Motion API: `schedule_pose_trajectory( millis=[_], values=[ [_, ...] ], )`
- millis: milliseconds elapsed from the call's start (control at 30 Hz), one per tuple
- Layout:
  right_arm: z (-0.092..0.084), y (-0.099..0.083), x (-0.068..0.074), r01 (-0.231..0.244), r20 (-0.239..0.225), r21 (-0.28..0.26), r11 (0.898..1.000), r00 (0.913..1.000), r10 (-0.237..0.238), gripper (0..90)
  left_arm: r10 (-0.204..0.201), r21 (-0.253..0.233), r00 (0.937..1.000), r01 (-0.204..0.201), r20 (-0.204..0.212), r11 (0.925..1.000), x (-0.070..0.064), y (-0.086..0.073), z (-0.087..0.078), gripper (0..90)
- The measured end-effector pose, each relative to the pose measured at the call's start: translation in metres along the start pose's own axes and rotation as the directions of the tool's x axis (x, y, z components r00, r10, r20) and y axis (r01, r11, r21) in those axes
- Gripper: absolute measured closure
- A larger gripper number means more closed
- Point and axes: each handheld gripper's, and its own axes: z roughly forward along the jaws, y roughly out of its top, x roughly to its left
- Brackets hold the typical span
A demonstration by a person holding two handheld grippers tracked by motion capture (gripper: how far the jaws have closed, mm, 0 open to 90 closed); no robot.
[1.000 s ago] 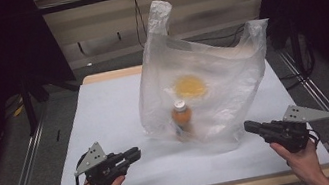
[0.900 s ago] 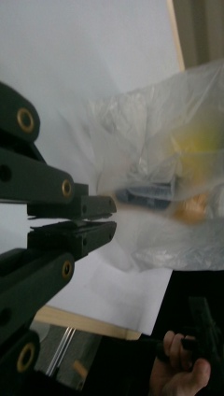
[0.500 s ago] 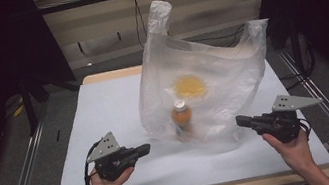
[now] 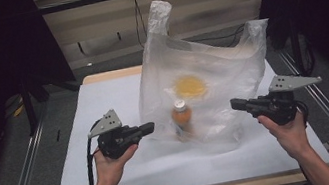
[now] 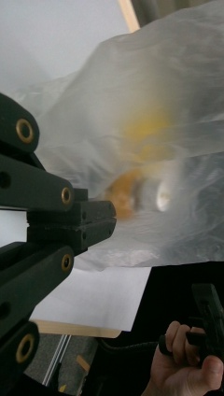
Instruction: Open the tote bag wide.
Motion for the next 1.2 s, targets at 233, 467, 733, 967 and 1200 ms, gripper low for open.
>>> schedule_pose_trajectory(
  millis=[233,467,733,967,1200],
  values=[
    [0.005,0.025,-0.003,0.024,0.000,-0.005,1.000,0.9997,-0.024,90.0,0.014,-0.038,0.9998,-0.014,0.013,0.9992,0.003,0.031,0.008,90.0],
    [0.010,0.056,-0.008,0.045,0.016,-0.021,0.999,0.9989,-0.044,90.0,0.058,-0.045,0.9982,-0.058,0.011,0.9973,0.002,0.062,0.018,90.0],
    [0.019,0.080,-0.016,0.050,0.033,-0.036,0.998,0.9982,-0.049,90.0,0.071,-0.055,0.9975,-0.070,0.007,0.9960,0.008,0.089,0.034,90.0],
    [0.027,0.097,-0.026,0.049,0.058,-0.058,0.997,0.9973,-0.046,90.0,0.046,-0.046,0.9989,-0.047,-0.011,0.9978,0.021,0.082,0.042,90.0],
    [0.032,0.111,-0.036,0.054,0.084,-0.043,0.998,0.9952,-0.050,90.0,0.047,-0.032,0.9986,-0.048,-0.026,0.9983,0.026,0.075,0.042,90.0]
  ],
)
